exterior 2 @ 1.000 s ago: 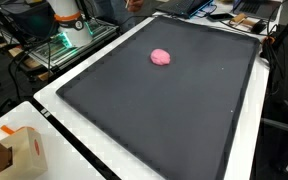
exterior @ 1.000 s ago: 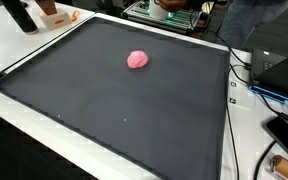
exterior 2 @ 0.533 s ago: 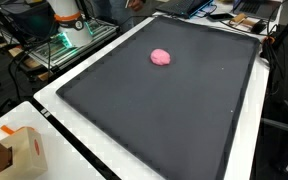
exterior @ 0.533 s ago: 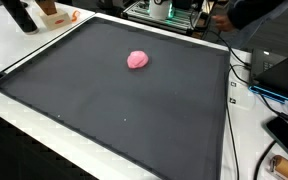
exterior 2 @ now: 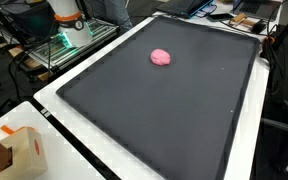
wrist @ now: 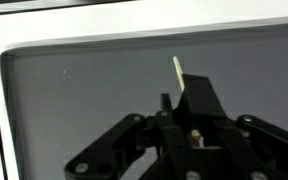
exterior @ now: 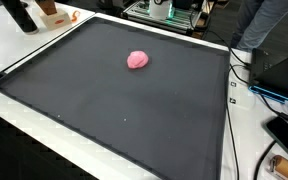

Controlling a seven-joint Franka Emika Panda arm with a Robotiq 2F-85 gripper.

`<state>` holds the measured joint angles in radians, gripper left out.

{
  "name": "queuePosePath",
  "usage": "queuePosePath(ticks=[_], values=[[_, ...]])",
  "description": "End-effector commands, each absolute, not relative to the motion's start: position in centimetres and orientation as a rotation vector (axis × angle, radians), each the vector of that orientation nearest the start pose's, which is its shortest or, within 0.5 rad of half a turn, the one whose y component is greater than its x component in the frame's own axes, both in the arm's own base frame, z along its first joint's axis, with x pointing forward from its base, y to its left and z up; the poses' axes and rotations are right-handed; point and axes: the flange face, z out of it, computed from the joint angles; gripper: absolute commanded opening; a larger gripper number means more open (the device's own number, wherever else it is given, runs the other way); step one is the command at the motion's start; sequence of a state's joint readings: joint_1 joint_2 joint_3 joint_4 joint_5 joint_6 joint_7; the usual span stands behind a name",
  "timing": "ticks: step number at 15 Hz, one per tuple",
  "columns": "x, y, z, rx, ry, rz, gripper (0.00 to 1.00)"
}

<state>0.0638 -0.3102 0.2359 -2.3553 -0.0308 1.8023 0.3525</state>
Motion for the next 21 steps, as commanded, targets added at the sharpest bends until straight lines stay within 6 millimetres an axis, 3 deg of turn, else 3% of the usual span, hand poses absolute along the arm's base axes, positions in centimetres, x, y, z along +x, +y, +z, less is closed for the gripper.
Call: queuePosePath(ticks=[1, 17, 18, 21], values=[[40.3, 12.4, 42.9, -3.296, 0.102, 0.344, 0.25], [40.3, 12.4, 42.9, -3.296, 0.101, 0.344, 0.25], [40.3, 12.4, 42.9, -3.296, 0.101, 0.344, 0.06], [42.2, 11.2, 43.1, -3.245, 0.111, 0.303, 0.06]])
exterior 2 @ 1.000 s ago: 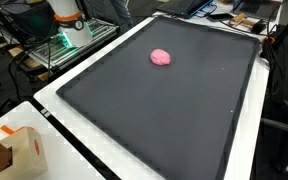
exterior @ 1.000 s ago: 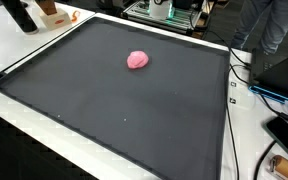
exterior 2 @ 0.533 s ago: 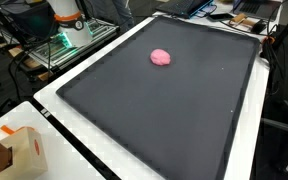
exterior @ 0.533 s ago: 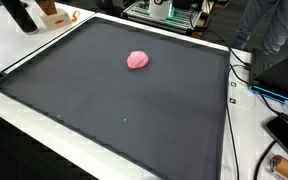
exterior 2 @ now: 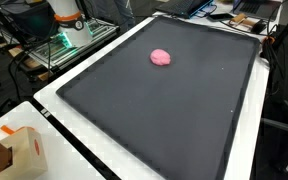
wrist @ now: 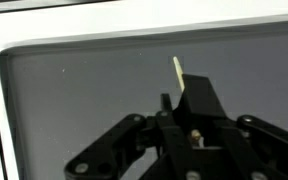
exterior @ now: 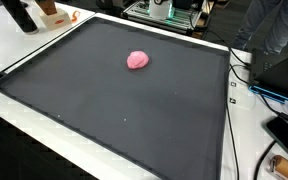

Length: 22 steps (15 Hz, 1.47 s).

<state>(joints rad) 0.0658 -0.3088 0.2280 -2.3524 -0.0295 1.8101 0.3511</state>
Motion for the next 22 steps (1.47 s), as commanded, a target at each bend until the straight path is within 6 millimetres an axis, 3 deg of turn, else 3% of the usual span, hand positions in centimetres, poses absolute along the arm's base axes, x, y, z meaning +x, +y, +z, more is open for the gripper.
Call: queuePosePath(ticks=[1, 6, 10, 17, 22], values=[[42.8, 10.7, 43.2, -3.224, 0.104, 0.283, 0.06], [46.6, 6.6, 43.2, -3.104, 0.034, 0.103, 0.06], [48.7, 2.4, 41.9, -2.956, -0.024, 0.011, 0.06], [50.3, -5.0, 38.2, -2.671, 0.019, -0.136, 0.06], [51.1, -8.3, 34.1, -2.625, 0.079, -0.244, 0.06]])
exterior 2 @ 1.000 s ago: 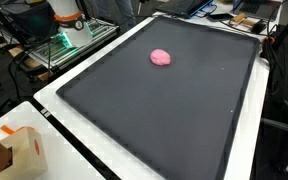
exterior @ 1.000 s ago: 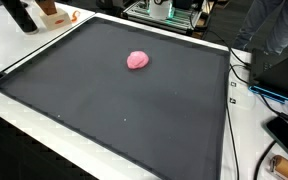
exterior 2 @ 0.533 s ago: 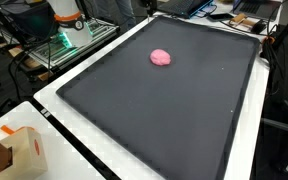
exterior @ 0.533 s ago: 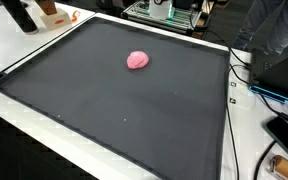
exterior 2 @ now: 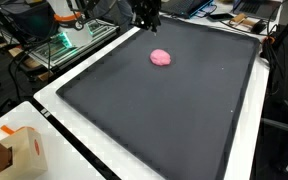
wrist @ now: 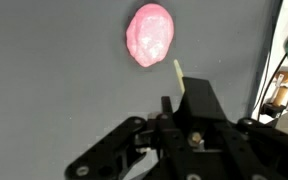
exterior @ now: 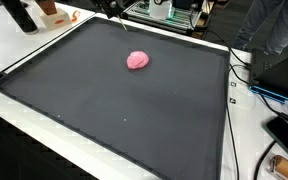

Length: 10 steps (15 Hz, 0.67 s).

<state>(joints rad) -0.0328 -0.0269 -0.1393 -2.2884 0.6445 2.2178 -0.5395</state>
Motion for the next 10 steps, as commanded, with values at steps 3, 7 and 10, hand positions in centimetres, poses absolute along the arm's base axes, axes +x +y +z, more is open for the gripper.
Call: queuePosePath(ticks=[3, 7, 10], values=[[51.4, -9.5, 31.7, -2.605, 0.095, -0.278, 0.06], [51.1, -11.0, 28.6, -2.564, 0.106, -0.273, 0.06], [50.8, -11.9, 26.5, -2.545, 0.129, -0.263, 0.06]])
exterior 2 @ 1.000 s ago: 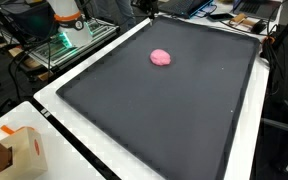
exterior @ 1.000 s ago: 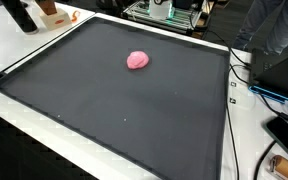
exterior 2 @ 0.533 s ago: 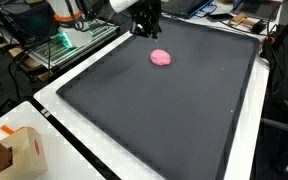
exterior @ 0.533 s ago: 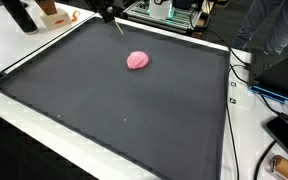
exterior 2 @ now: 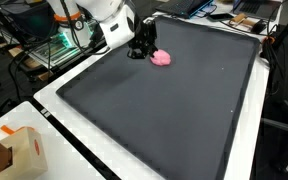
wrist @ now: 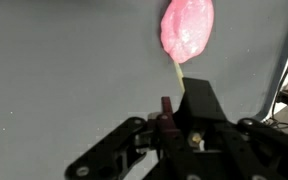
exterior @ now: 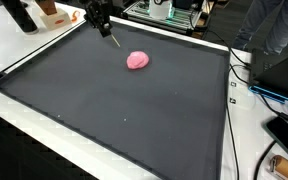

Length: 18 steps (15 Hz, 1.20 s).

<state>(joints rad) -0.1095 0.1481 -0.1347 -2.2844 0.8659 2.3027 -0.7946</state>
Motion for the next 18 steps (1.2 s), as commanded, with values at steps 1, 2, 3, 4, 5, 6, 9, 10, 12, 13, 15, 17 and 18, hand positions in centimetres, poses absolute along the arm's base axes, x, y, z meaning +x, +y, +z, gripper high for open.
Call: queuePosePath(ticks=[1, 2, 3, 4, 5, 6, 9, 10, 12, 13, 15, 17, 18], values=[[50.7, -12.2, 26.0, -2.538, 0.139, -0.262, 0.06], [50.7, -12.3, 25.5, -2.529, 0.147, -0.258, 0.06], [50.6, -12.5, 25.0, -2.521, 0.158, -0.254, 0.06], [50.5, -12.7, 24.5, -2.518, 0.167, -0.252, 0.06], [50.5, -12.7, 24.1, -2.510, 0.174, -0.248, 0.06], [50.5, -12.8, 23.8, -2.506, 0.183, -0.244, 0.06], [50.4, -12.9, 23.1, -2.494, 0.203, -0.233, 0.06], [50.5, -12.9, 22.9, -2.492, 0.210, -0.229, 0.06], [50.6, -12.8, 22.8, -2.488, 0.218, -0.226, 0.06], [50.7, -12.7, 22.8, -2.486, 0.223, -0.226, 0.06], [51.0, -12.4, 22.9, -2.479, 0.229, -0.222, 0.06], [51.4, -12.1, 23.2, -2.478, 0.229, -0.220, 0.06], [51.6, -11.9, 23.3, -2.479, 0.230, -0.220, 0.06]])
